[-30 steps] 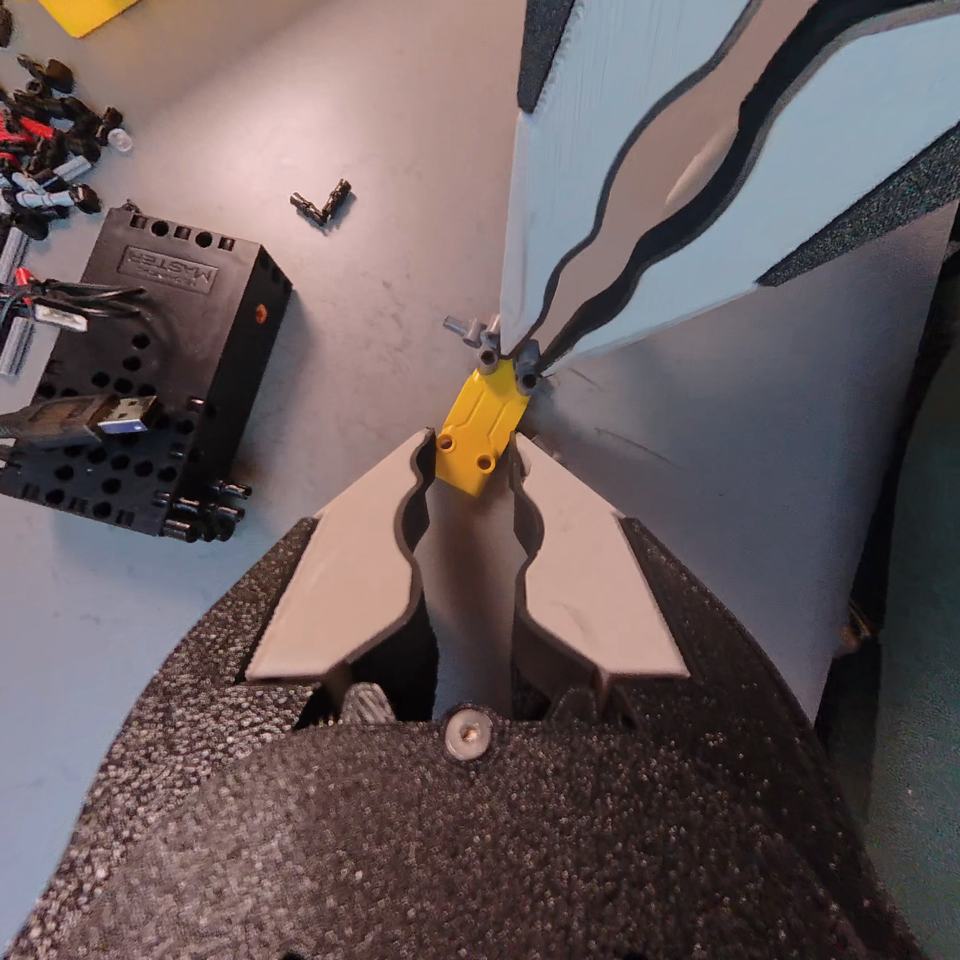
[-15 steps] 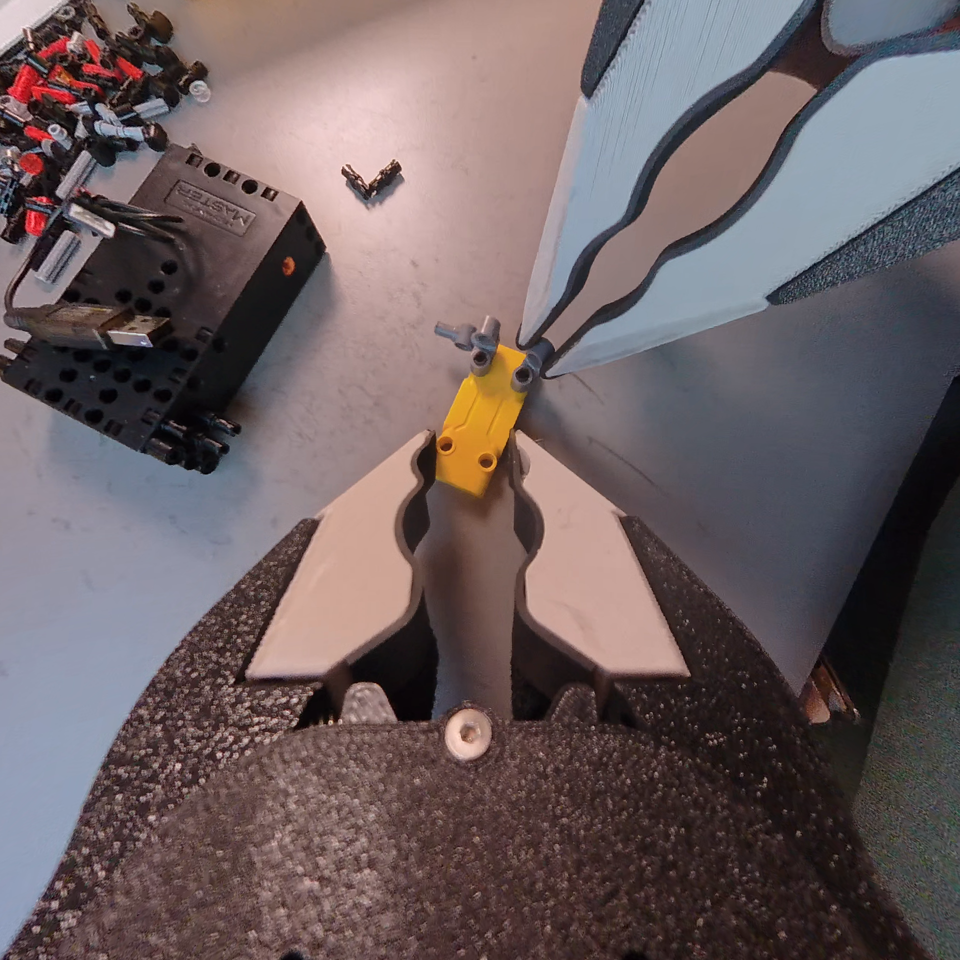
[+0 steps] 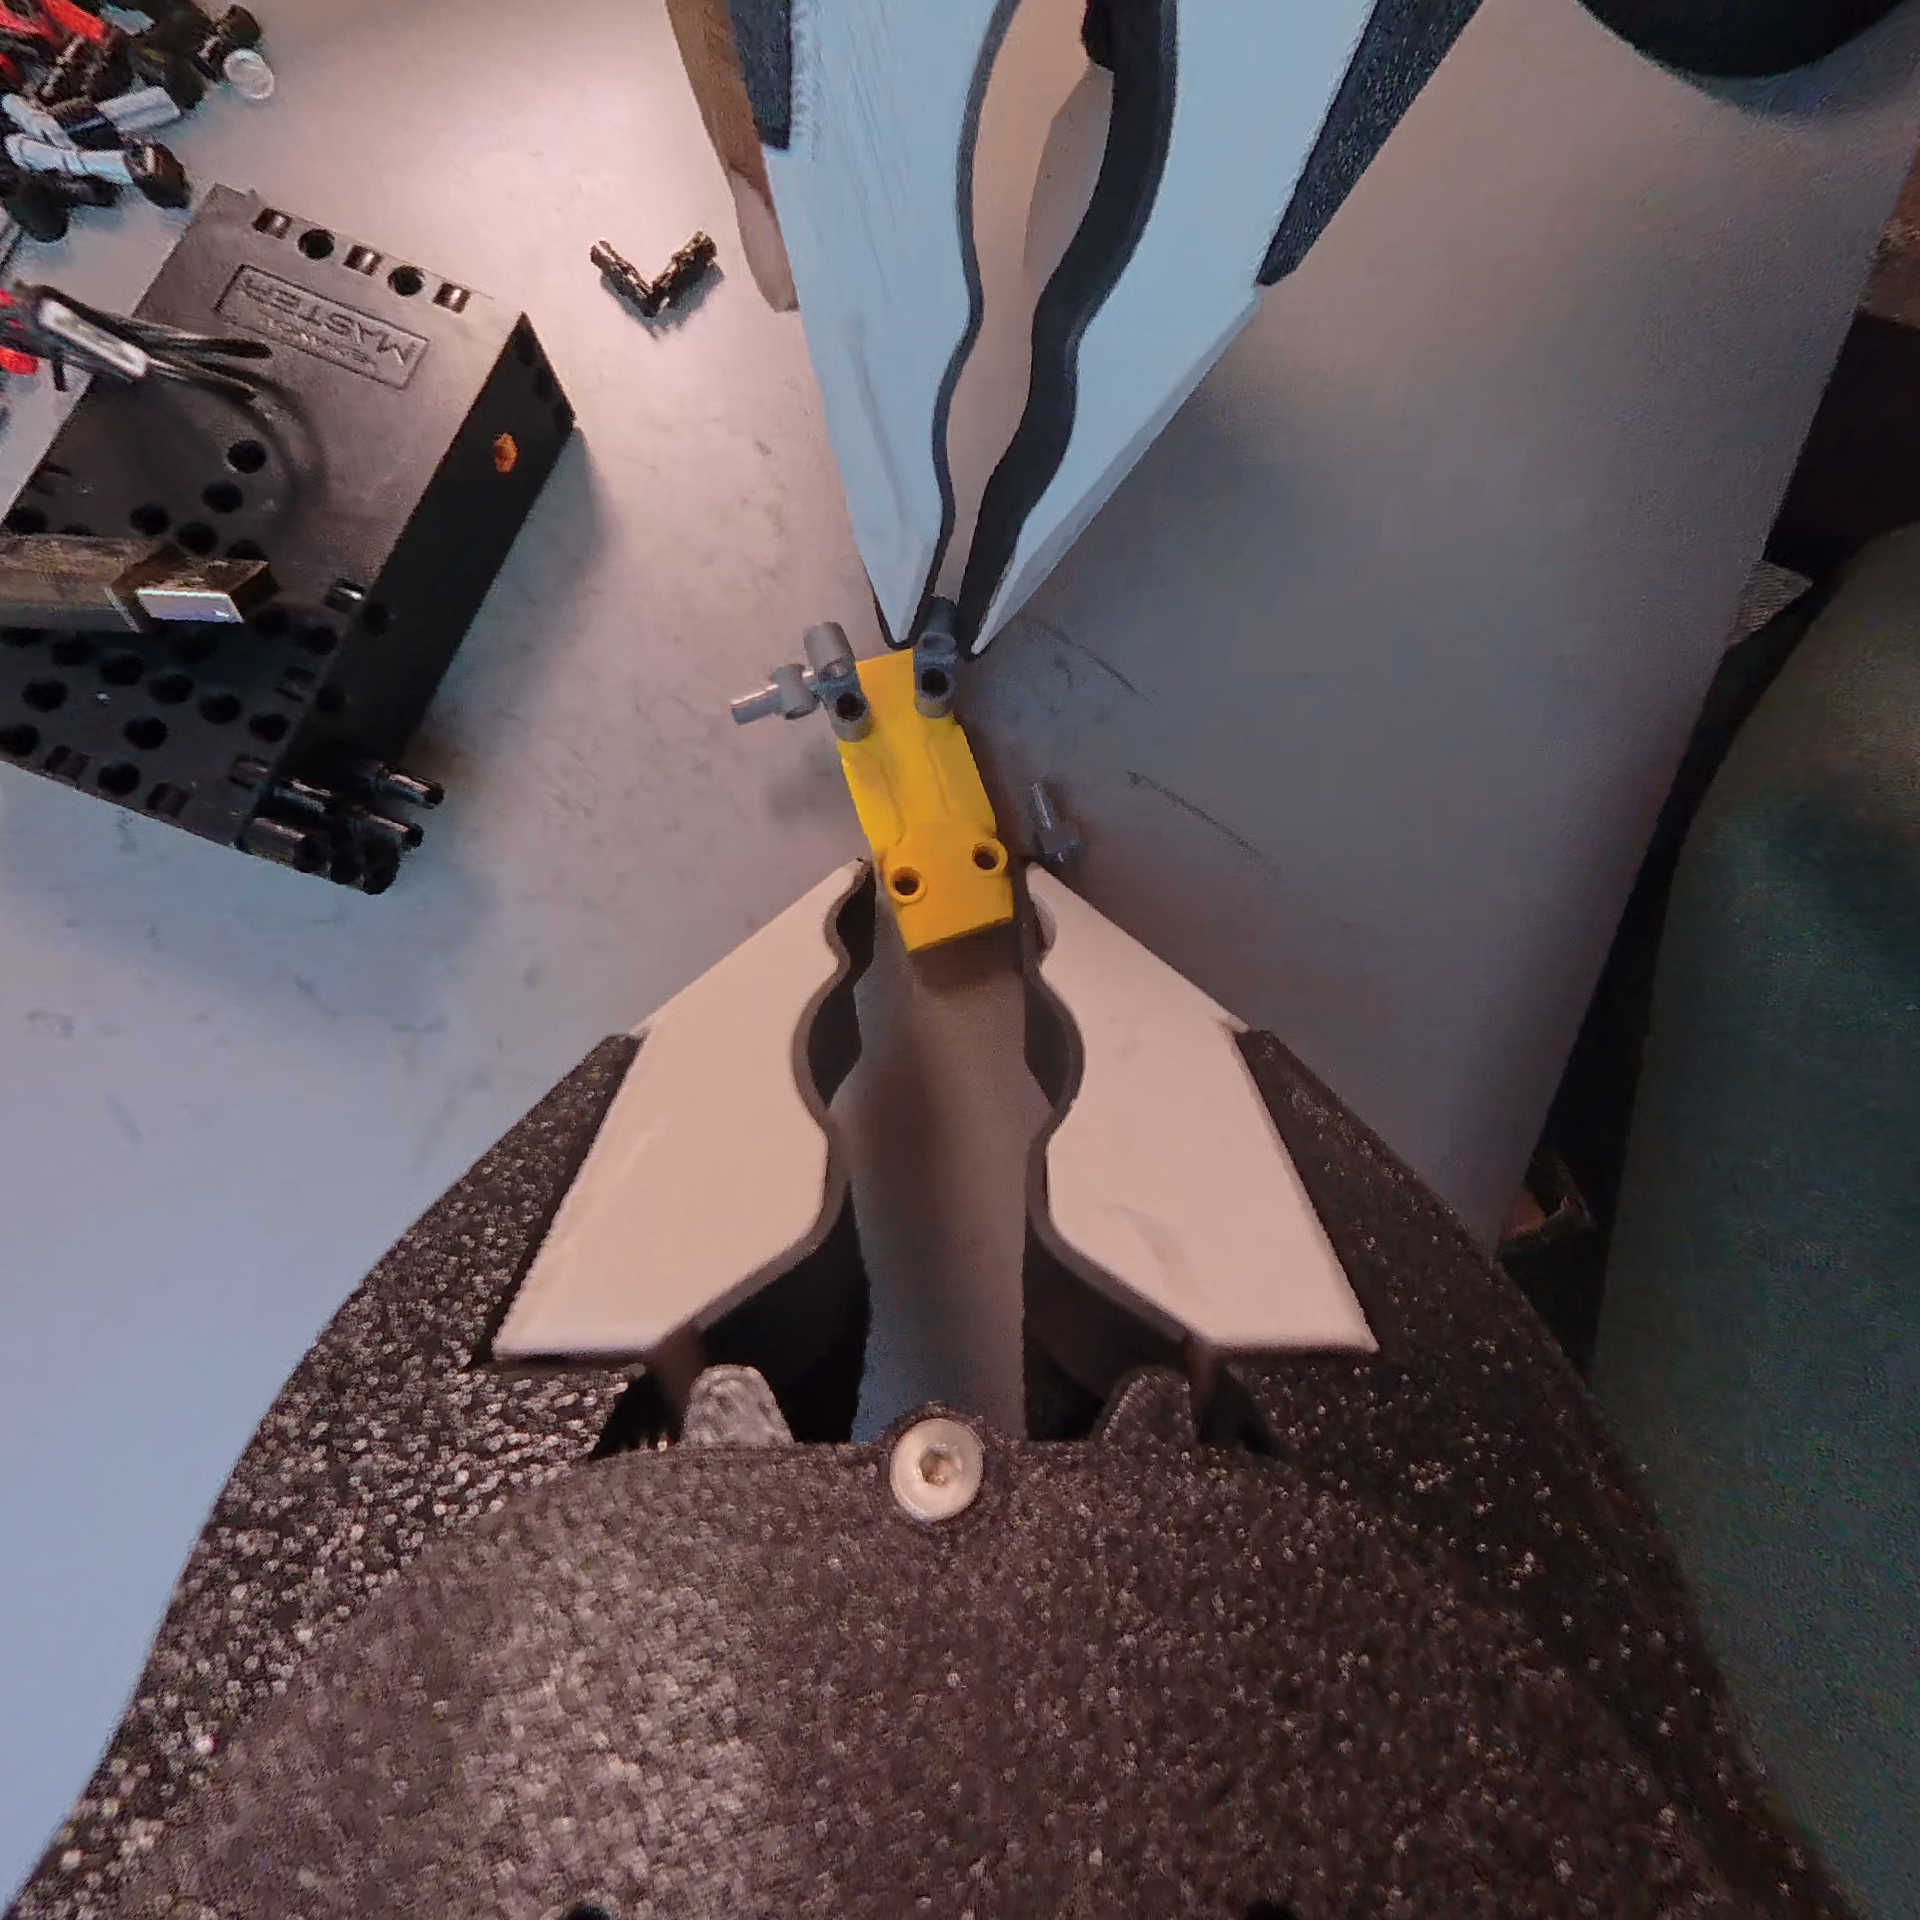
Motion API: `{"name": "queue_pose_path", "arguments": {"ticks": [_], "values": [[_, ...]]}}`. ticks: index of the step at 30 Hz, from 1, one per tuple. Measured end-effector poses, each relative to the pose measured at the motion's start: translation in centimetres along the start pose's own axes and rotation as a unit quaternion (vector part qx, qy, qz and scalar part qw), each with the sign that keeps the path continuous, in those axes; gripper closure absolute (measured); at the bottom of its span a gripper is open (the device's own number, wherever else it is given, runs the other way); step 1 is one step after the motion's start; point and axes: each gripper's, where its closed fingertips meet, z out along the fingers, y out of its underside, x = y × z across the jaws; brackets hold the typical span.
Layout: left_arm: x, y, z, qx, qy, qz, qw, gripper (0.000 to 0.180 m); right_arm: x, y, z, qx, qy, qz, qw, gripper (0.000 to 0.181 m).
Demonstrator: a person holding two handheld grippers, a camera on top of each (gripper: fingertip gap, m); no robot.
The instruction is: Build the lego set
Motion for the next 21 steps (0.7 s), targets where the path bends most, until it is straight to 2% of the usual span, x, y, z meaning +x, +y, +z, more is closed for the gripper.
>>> {"name": "queue_pose_path", "arguments": {"ticks": [5, 10, 13, 21], "values": [[-0.8, -1.1, -1.1, 0.020, 0.034, 0.009, 0.999, 0.149, 0.1, -0.3, -0.6, -0.005, 0.005, -0.003, 1.000, 0.165], [-1.3, -0.6, -0.1, -0.008, 0.049, 0.038, 0.998, 0.149, -1.4, -1.7, -1.7, 0.036, 0.026, 0.039, 0.998, 0.173], [-0.8, -0.8, 0.2, -0.001, 0.061, 0.041, 0.997, 0.151, -3.4, -3.0, -0.9, 0.065, 0.031, 0.060, 0.996, 0.174], [-0.5, -0.4, -0.2, 0.005, 0.035, 0.009, 0.999, 0.165, -2.7, -2.1, 1.5, 0.057, 0.046, 0.106, 0.992, 0.169]]}}
